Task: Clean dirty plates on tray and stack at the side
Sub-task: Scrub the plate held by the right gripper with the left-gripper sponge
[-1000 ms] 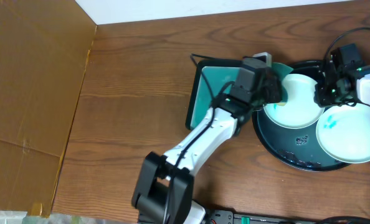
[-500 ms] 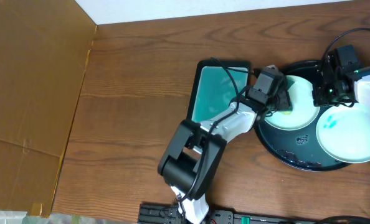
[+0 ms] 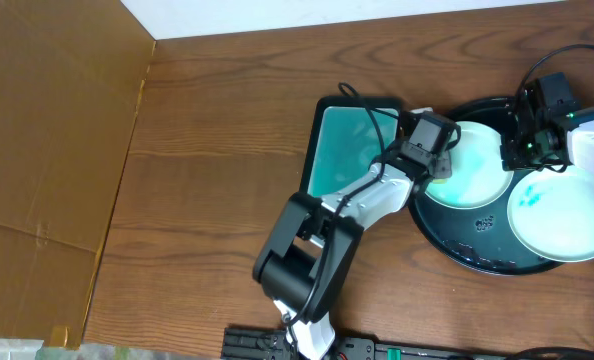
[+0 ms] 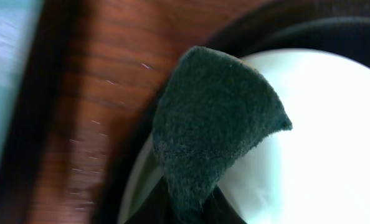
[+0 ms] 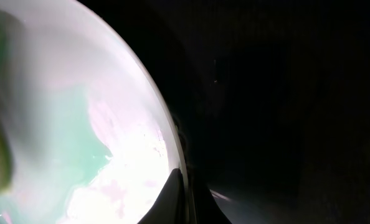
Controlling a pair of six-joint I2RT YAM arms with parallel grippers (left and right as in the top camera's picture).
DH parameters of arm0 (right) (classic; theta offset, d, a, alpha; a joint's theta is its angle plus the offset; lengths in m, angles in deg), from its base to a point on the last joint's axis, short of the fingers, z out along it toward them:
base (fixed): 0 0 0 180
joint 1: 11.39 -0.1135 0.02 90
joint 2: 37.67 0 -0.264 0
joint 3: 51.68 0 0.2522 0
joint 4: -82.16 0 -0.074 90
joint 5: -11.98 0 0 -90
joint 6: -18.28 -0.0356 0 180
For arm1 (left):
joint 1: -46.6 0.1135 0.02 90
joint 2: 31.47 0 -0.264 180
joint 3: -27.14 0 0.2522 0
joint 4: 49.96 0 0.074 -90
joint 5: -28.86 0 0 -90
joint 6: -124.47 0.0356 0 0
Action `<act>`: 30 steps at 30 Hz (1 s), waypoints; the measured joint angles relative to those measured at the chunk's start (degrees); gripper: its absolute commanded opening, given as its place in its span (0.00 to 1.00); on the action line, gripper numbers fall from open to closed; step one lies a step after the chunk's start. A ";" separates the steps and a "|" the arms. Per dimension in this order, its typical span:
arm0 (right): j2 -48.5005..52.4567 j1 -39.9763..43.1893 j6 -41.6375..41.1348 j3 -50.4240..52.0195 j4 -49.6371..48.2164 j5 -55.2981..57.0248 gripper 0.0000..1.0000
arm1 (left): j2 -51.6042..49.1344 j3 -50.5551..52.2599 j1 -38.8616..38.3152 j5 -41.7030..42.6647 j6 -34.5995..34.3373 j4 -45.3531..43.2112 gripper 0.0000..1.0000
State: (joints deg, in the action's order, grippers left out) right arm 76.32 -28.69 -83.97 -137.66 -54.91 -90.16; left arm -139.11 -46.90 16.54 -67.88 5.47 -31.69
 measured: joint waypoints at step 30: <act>0.00 0.00 -0.35 0.00 -0.33 0.20 0.01 | -4.39 0.02 0.74 10.38 -5.40 -9.90 0.07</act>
State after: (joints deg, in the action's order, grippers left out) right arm 76.32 -28.69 -84.32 -137.66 -55.24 -89.96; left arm -143.50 -46.87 17.28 -57.50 0.07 -41.59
